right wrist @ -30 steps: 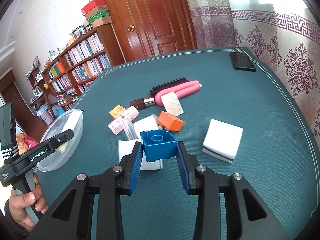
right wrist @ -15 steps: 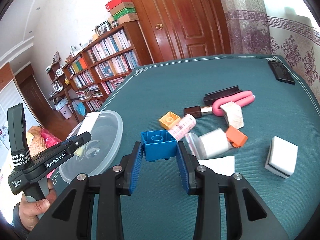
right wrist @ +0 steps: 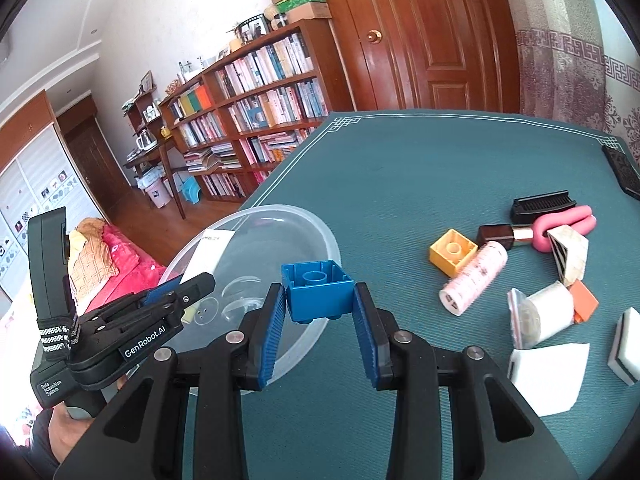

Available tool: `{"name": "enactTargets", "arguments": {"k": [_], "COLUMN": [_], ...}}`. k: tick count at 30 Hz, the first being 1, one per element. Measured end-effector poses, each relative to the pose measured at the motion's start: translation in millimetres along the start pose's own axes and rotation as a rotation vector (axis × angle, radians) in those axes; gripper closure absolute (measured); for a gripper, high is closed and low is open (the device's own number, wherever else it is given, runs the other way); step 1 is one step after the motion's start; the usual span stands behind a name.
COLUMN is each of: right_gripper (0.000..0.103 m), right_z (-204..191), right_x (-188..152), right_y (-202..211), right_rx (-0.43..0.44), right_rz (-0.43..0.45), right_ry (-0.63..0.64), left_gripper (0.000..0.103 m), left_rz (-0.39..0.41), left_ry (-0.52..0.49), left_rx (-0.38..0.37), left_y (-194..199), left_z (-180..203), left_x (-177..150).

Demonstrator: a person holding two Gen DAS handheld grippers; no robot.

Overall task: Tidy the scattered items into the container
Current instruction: 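Open both tools to drop the tube and blue block into the bowl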

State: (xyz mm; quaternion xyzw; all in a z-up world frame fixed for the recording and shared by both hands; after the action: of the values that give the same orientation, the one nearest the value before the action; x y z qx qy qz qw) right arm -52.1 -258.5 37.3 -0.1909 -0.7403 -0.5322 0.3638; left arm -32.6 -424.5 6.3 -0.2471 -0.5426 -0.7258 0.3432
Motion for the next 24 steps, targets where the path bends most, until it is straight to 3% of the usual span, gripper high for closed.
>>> {"name": "enactTargets", "arguments": {"k": [13,15,19,24], "right_gripper": [0.065,0.065,0.065,0.065], "right_z": [-35.9,-36.6,-34.9,-30.2], "right_x": [-0.4,-2.6,-4.3,-5.7], "right_y": [-31.6,-35.6,-42.2,-41.4], "right_rx": [0.022,0.029,0.031,0.024], "right_rz": [-0.043,-0.056,-0.068,-0.063], "right_ry": [0.05,0.045,0.03,0.02], "left_gripper": [0.073,0.069,0.041,0.034], "left_rz": [-0.011,-0.015,0.0,0.009], "left_ry": [0.034,0.04,0.048,0.039], "left_rx": [-0.022,-0.032,-0.04,-0.035], "left_y": [0.7,-0.2,2.7,4.6], "left_z": [-22.9,-23.2,-25.4,-24.0], "left_x": [1.2,0.5,2.2,4.6]}}
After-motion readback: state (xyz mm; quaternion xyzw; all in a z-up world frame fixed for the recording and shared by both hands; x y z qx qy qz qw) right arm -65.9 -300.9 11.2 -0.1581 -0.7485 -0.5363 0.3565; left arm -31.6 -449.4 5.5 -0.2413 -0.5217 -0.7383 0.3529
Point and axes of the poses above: each gripper's, at about its wrist camera, not at the fingertips, and y roughly against the way its jaws point, z to its right, x to its top, the point moved 6 cm from there along -y, roughly the way its jaws point, and after that the axes turned 10 degrees about -x, right-handed, at the moved point
